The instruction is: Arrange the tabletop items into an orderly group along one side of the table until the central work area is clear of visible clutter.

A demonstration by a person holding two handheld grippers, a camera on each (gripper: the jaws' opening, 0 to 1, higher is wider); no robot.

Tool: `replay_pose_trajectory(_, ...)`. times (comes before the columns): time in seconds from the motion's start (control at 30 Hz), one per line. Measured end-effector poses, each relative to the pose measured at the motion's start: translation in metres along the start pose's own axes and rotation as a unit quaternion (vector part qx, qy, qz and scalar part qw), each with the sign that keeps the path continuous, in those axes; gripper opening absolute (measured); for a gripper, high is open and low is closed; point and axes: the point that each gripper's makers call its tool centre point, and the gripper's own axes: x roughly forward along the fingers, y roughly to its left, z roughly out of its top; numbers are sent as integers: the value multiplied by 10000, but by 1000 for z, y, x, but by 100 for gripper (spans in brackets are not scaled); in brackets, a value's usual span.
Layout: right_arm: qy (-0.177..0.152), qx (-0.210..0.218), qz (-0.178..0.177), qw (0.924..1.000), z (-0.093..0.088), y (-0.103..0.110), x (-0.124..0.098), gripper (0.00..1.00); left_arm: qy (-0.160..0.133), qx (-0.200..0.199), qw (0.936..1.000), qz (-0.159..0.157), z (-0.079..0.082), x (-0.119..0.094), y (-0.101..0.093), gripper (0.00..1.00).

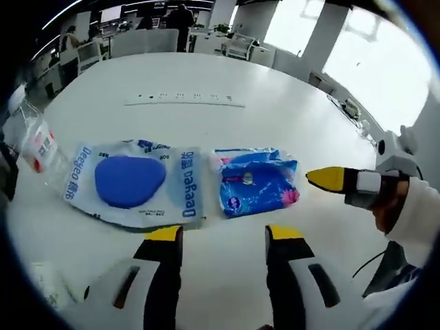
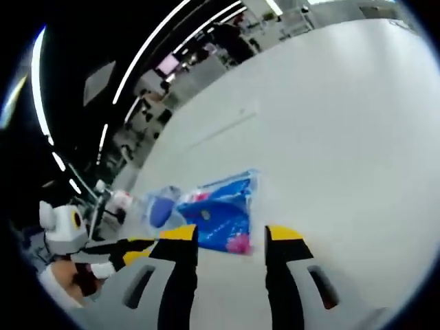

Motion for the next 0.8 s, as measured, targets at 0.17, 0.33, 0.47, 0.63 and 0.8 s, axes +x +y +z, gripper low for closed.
replay_pose_trajectory(0.17, 28, -589, -3, 9983, -7, 4, -25, 52, -73, 21, 10000, 44, -7, -18, 4, 58)
replay_pose_trajectory(0.33, 11, -869, 65, 9962, -16, 10, -54, 56, -142, -119, 9998, 64, -19, -37, 10, 58)
replay_pose_trajectory(0.47, -95, -929, 130, 9955, -21, 12, -71, 58, -211, -35, 9997, 108, -31, -50, 13, 58)
replay_pose_trajectory(0.63, -129, -781, 68, 9968, -31, 4, -86, 57, -206, -251, 9994, 75, -48, -62, 17, 59)
replay_pose_trajectory(0.8, -160, -746, 64, 9971, -38, 2, -95, 56, -228, -173, 9995, 126, -56, -70, 20, 59)
